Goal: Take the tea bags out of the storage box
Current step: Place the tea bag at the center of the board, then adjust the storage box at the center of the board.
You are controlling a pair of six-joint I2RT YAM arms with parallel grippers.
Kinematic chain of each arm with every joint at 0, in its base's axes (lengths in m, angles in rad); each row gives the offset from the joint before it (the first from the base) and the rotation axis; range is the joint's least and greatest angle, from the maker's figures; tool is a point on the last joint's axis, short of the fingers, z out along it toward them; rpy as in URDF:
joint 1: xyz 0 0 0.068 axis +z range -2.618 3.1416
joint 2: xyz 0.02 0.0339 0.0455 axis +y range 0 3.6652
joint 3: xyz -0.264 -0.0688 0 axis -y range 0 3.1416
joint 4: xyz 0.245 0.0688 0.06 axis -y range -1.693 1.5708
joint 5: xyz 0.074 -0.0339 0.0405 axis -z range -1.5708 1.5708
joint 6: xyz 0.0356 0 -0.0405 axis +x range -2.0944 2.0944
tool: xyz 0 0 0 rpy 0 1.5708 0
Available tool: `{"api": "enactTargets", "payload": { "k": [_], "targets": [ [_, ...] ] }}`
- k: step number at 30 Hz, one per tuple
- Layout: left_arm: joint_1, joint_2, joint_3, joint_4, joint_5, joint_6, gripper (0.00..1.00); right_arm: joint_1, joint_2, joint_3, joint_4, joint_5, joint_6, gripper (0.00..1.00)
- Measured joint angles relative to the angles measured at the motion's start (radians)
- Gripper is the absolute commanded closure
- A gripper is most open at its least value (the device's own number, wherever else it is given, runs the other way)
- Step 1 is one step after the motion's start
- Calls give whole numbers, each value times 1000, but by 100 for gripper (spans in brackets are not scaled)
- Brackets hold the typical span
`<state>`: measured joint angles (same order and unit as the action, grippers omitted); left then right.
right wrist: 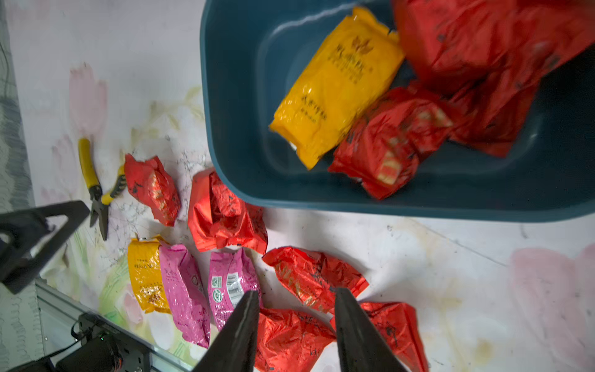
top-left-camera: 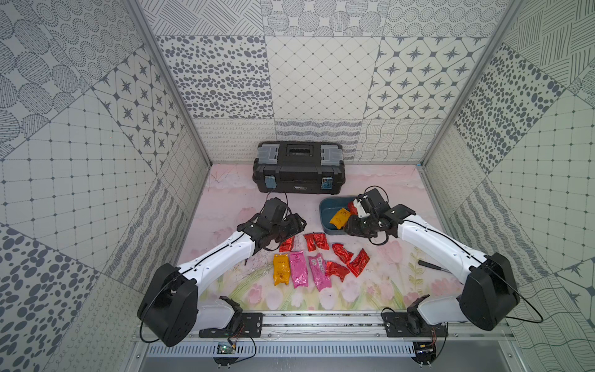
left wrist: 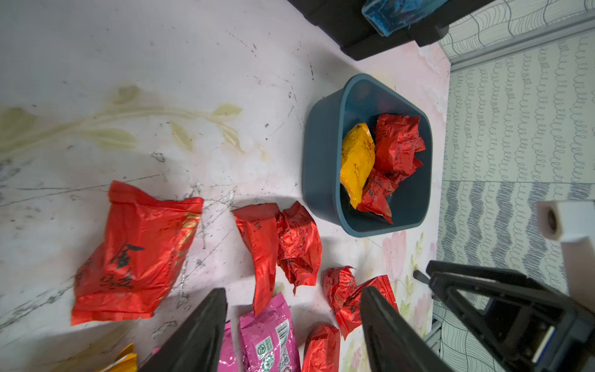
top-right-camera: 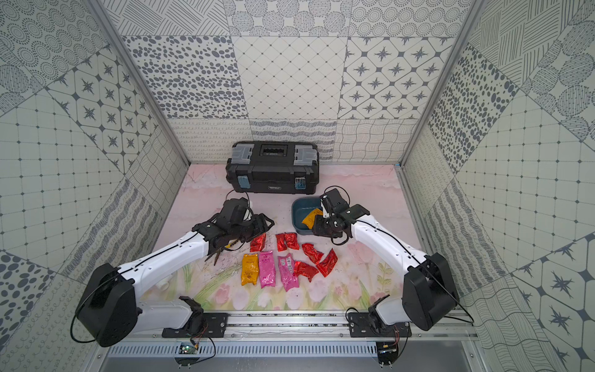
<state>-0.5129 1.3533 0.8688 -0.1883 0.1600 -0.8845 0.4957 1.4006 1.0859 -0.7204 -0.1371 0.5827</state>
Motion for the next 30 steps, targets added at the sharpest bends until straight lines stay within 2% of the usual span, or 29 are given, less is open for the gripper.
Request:
{"api": "enactTargets", "payload": {
  "k": [5, 13, 22, 30],
  "targets": [
    [-31, 93, 61, 27, 44, 8, 30, -98, 35, 41, 14, 44, 11, 53],
    [-62, 261, 190, 42, 74, 15, 29, -150, 206, 144, 21, 105, 12, 46],
    [-67, 417, 321, 30, 72, 16, 32, -181, 413, 325, 25, 132, -248, 46],
    [-67, 516, 404, 10, 66, 12, 42, -181, 536, 444, 24, 173, -460, 46]
  ]
}}
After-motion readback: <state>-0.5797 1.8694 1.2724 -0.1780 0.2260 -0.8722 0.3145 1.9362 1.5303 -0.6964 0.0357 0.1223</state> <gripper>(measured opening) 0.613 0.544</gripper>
